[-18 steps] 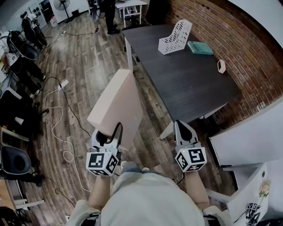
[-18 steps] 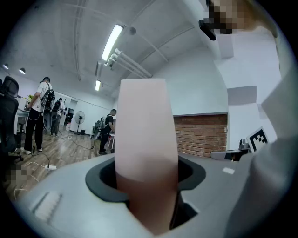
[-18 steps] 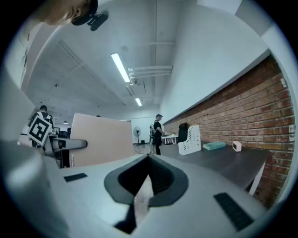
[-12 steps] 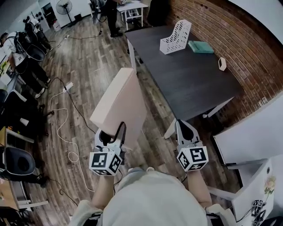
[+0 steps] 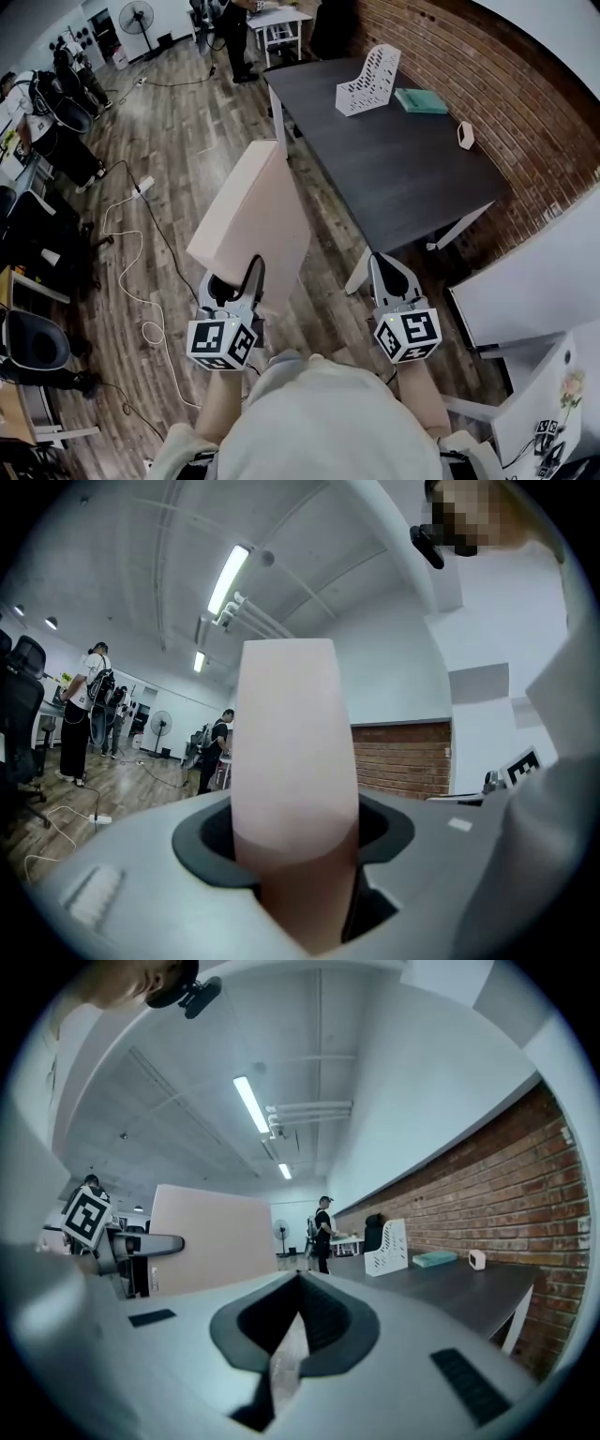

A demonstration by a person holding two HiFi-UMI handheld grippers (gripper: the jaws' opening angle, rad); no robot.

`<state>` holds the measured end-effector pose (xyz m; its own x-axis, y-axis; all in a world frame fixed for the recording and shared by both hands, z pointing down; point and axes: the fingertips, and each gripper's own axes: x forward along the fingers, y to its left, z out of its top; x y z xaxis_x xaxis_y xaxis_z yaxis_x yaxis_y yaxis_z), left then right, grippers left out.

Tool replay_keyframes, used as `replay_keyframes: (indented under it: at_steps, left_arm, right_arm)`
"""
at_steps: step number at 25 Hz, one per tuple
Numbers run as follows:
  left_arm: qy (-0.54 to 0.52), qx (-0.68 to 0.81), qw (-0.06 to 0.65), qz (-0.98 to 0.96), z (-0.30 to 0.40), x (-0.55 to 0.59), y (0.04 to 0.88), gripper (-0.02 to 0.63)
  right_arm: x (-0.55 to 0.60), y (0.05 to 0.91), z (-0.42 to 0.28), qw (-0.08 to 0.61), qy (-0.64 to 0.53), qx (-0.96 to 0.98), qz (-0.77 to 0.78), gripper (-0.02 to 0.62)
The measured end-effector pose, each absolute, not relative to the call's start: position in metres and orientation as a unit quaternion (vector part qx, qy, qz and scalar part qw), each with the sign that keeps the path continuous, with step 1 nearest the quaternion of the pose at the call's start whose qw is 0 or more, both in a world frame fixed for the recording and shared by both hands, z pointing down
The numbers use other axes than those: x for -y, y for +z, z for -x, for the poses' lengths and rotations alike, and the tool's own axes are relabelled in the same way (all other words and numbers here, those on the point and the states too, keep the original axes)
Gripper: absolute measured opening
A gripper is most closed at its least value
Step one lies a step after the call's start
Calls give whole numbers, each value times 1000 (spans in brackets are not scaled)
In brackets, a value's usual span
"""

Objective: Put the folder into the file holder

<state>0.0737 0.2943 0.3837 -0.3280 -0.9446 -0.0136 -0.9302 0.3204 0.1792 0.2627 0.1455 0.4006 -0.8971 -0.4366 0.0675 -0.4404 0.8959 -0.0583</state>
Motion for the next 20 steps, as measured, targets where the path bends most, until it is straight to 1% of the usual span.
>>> replay_keyframes:
  at_steps: [7, 8, 9, 10, 13, 15, 20]
  left_arm:
    - [-79, 810, 47, -579, -77, -294, 384, 267]
    - [-80, 811, 49, -578, -76, -295, 386, 267]
    - [-81, 811, 50, -577, -75, -295, 387, 267]
    - [-83, 811, 51, -576, -74, -294, 388, 267]
    - [-87, 811, 53, -576, -66, -288, 389, 265]
    - [-88, 810, 54, -578, -59, -282, 388, 265]
    - [-89, 807, 53, -582, -35, -258, 387, 267]
  right_arm:
    - [-147, 410, -263, 38, 56, 972, -223, 2]
    - [-148, 411, -262, 37, 59, 972, -223, 13]
    - [-147, 412, -262, 36, 65, 972, -221, 55]
    - [-147, 413, -261, 35, 69, 972, -220, 81]
    - [-140, 413, -257, 35, 74, 972, -222, 112]
    - [-134, 415, -251, 39, 76, 971, -223, 147]
    - [-112, 417, -226, 37, 82, 972, -216, 279]
